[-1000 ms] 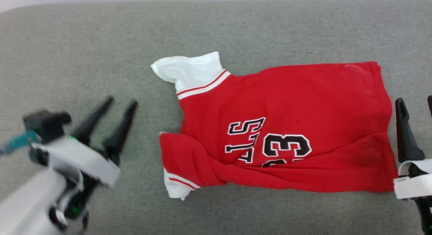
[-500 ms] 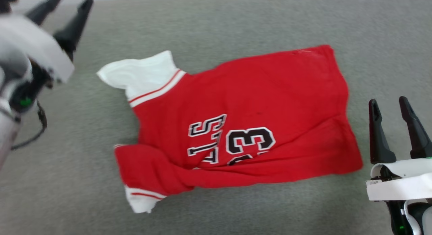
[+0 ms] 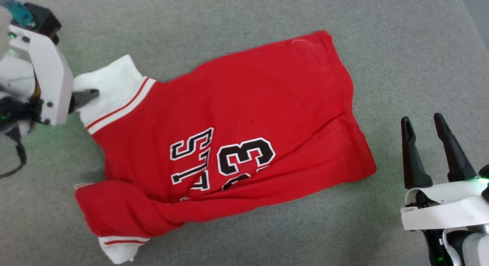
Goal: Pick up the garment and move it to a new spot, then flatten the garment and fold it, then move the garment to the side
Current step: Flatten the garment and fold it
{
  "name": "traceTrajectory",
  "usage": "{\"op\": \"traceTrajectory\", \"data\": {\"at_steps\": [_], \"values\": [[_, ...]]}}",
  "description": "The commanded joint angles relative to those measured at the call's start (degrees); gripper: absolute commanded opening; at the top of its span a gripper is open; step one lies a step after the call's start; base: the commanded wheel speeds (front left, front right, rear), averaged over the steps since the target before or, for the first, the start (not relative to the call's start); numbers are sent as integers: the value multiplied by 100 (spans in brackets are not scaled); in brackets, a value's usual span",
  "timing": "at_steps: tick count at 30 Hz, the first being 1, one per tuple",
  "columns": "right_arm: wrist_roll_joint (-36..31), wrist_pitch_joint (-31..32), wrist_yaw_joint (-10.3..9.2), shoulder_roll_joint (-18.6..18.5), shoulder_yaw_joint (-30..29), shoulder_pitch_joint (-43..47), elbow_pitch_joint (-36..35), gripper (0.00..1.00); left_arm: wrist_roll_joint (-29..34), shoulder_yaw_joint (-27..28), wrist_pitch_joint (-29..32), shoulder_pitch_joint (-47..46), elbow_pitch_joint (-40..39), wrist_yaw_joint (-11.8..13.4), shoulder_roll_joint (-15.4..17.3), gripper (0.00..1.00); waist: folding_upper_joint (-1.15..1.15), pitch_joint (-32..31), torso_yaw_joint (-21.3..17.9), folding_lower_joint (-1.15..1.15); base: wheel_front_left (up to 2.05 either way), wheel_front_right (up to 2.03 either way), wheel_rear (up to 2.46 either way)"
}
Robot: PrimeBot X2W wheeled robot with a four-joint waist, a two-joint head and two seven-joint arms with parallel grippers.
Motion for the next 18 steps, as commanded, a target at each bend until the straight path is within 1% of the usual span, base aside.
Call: {"op": "traceTrajectory", "data": {"at_steps": [1, 6, 11, 12, 13, 14, 15, 18], "values": [[72, -21, -6, 21, 35, -76, 4, 100, 27, -37, -9, -180, -50, -11, 61, 100, 0, 87, -75, 0, 0, 0, 0], [51, 4, -6, 12, 140, -145, 2, 100, -101, -357, -65, -264, -102, -12, 130, 100, 0, 175, -117, 0, 0, 0, 0], [73, 149, -6, -61, 206, -241, -54, 100, -170, -671, -124, -300, -111, -12, 121, 100, 0, 236, -52, 0, 0, 0, 0], [94, 207, -6, -87, 227, -263, -65, 100, -152, -714, -173, -307, -117, -12, 105, 53, 0, 244, -30, 0, 0, 0, 0], [107, 266, -6, -110, 252, -298, -72, 100, -165, -758, -202, -298, -151, -12, 89, 40, 0, 252, -8, 0, 0, 0, 0], [105, 332, -6, -138, 273, -344, -103, 100, -245, -790, -230, -295, -176, -13, 70, 6, 0, 265, 19, 0, 0, 0, 0], [112, 405, -7, -164, 293, -395, -125, 100, -322, -811, -248, -296, -188, -13, 48, 0, 0, 280, 45, 0, 0, 0, 0], [120, 600, -7, -263, 329, -516, -193, 100, -333, -874, -361, -379, -235, -12, 7, 0, 0, 326, 127, 0, 0, 0, 0]]}}
